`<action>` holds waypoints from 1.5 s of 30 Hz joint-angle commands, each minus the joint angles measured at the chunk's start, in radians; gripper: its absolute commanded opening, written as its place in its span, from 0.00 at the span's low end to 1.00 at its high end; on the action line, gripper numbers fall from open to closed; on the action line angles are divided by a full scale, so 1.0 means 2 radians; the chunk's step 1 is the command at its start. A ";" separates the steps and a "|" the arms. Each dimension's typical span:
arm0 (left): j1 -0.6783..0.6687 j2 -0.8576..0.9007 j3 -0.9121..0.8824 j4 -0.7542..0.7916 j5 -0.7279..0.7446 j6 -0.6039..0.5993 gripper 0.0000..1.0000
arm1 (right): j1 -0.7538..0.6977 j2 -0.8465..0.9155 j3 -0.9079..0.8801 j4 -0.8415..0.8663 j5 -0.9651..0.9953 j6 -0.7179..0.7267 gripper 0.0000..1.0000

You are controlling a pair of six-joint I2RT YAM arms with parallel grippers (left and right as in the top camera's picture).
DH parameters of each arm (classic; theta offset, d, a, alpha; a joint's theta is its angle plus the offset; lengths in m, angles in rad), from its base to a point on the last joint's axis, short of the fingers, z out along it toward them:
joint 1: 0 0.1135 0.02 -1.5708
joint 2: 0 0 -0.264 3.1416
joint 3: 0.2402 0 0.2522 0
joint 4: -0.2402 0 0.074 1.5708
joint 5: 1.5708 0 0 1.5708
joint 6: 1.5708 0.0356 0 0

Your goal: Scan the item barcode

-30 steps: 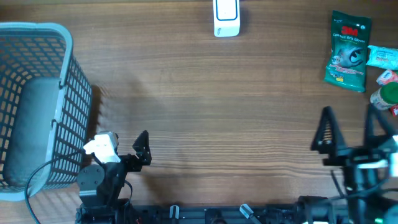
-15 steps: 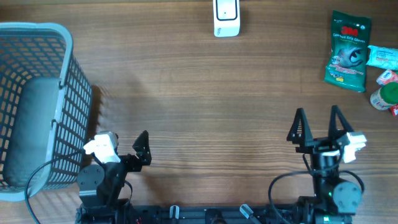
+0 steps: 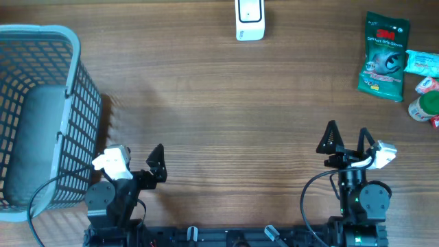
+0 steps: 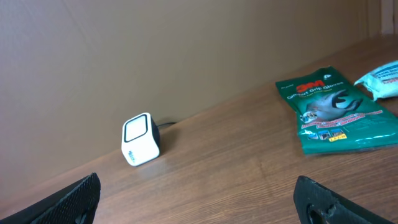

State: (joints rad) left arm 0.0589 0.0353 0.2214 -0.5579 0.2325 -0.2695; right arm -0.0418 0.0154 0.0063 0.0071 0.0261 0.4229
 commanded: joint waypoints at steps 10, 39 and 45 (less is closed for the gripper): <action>-0.002 -0.002 -0.001 0.001 -0.003 -0.004 1.00 | 0.002 -0.006 -0.001 0.002 0.008 -0.001 1.00; -0.044 -0.016 -0.096 0.218 -0.072 0.107 1.00 | 0.002 -0.006 -0.001 0.002 0.008 0.000 1.00; -0.041 -0.016 -0.096 0.219 -0.072 0.107 1.00 | 0.002 -0.006 -0.001 0.002 0.008 0.000 1.00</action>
State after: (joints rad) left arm -0.0216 0.0128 0.0418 -0.1261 0.0830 -0.0792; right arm -0.0418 0.0147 0.0063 0.0071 0.0277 0.4229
